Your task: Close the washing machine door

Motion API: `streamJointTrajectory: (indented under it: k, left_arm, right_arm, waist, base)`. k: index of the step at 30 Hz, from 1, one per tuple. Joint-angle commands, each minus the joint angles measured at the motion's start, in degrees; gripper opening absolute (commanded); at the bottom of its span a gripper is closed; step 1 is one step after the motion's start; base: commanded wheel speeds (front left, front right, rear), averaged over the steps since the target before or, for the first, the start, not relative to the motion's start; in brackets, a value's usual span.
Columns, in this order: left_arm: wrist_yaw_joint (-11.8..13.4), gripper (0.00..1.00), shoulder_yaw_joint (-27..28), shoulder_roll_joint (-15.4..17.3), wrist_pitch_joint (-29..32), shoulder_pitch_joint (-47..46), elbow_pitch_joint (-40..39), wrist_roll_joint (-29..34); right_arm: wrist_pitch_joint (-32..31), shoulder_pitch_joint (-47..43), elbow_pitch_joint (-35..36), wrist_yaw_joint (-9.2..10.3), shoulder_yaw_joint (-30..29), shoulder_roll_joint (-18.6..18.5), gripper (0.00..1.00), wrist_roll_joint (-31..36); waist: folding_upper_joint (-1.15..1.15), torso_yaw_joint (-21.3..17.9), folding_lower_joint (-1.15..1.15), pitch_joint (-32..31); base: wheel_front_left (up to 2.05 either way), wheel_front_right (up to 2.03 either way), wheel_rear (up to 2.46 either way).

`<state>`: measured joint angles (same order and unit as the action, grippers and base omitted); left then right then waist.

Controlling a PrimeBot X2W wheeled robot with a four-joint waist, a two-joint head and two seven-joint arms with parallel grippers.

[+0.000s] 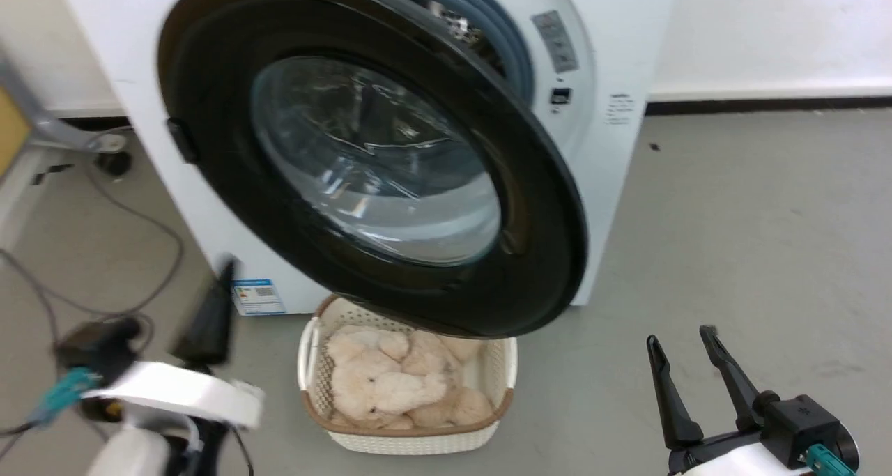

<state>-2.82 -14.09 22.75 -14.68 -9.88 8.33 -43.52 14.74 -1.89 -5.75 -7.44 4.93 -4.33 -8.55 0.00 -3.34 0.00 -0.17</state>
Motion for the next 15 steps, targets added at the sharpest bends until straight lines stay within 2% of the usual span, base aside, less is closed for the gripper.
streamJointTrajectory:
  k: [1, 4, 7, 11, 13, 14, 15]
  left_arm:
    - [0.5, 0.00, 3.1, -1.9, -0.3, 1.8, -2.5, 2.6]
    - [0.5, 0.00, 10.0, -6.4, -0.3, 6.5, -8.1, 10.6]
    - [-0.1, 0.00, 14.3, -11.0, -0.3, 11.1, -11.4, 17.6]
    - [-1.9, 0.00, 15.1, -14.8, -0.3, 15.3, -12.4, 25.8]
    - [-2.3, 0.00, 14.8, -15.3, -0.3, 16.0, -12.2, 27.4]
    - [-2.7, 0.26, 14.3, -15.6, -0.3, 16.6, -11.8, 29.0]
    - [-2.9, 1.00, 13.5, -15.8, -0.3, 17.2, -11.3, 30.6]
  right_arm:
    - [0.3, -0.6, 0.3, -0.05, 0.2, -0.1, 1.00, 0.1]
    - [0.3, -0.6, 0.6, -0.05, 0.6, 0.0, 1.00, 0.2]
    - [0.3, -0.7, 0.8, -0.05, 1.1, -0.1, 1.00, 0.2]
    - [0.3, -0.9, 1.0, -0.05, 1.2, -0.2, 1.00, 0.1]
    - [0.3, -1.0, 1.0, -0.05, 1.2, -0.1, 1.00, 0.1]
    - [0.3, -1.0, 1.0, -0.05, 1.3, -0.1, 1.00, 0.1]
    - [0.3, -1.1, 1.0, -0.05, 1.4, 0.0, 1.00, 0.1]
  waist:
    - [0.00, 1.1, 0.00, -0.6]
    - [0.00, 1.7, 0.00, -0.5]
    - [0.00, 2.1, 0.00, -0.4]
    - [0.00, 2.4, 0.00, -0.2]
    - [0.00, 2.5, 0.00, -0.1]
    - [0.00, 2.5, 0.00, -0.1]
    - [0.00, 2.6, 0.00, 0.0]
  base:
    - [0.00, 0.00, 0.00]
    - [0.00, 0.00, 0.00]
    - [0.00, 0.00, 0.00]
    - [0.00, 0.00, 0.00]
    - [0.00, 0.00, 0.00]
    - [0.00, 0.00, 0.00]
    - [0.00, 0.00, 0.00]
